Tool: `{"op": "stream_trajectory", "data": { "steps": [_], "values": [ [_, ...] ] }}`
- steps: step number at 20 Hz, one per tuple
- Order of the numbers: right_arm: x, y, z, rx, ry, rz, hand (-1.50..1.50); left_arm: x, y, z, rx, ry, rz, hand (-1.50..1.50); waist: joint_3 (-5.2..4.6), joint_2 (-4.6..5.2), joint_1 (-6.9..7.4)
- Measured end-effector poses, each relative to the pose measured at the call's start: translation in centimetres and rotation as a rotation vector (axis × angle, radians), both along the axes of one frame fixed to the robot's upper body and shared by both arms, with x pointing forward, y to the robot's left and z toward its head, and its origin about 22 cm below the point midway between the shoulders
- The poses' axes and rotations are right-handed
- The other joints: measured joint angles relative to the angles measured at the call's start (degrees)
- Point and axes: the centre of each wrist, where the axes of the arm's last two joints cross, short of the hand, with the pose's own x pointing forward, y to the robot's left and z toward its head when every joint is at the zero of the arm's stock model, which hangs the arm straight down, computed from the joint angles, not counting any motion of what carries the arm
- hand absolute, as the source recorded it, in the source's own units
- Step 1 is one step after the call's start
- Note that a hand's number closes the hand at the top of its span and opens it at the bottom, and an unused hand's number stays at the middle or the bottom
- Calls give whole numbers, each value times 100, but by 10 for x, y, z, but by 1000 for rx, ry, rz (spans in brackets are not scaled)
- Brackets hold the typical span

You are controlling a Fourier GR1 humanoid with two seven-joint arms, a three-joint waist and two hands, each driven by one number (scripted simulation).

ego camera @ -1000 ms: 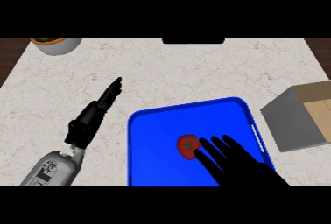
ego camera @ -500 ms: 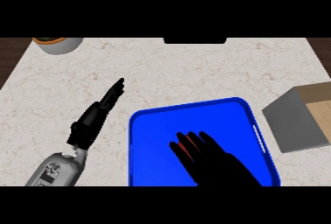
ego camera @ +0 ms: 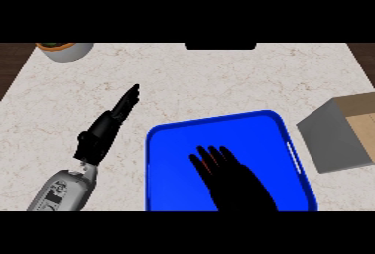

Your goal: Pick the tomato from the tray and place it in the cardboard box

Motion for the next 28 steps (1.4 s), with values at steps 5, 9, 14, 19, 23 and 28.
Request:
{"op": "stream_trajectory", "data": {
  "steps": [5, 9, 14, 19, 23, 28],
  "values": [
    [12, 1, -16, 16, -24, -2, -150, 2, 0, -3, -1, -3, -5, 0, 1, 2, 0],
    [17, 2, -17, 14, -32, 7, -150, -1, 0, -10, 0, -1, -5, 0, 1, 0, -1],
    [26, 6, -29, -16, -23, 7, -150, -7, 7, -4, 2, -2, -7, 0, 1, -1, 6],
    [30, 15, -40, -36, 3, 12, -150, -5, 3, -1, -1, -4, -3, 0, 1, 0, 5],
    [29, 11, -49, -59, 20, 2, -150, -2, 6, -3, 0, -3, -3, 0, 1, -1, -2],
    [39, 11, -65, -81, 37, 3, -150, -6, 4, -4, -1, 1, -2, 0, 1, 1, 3]
  ]
}}
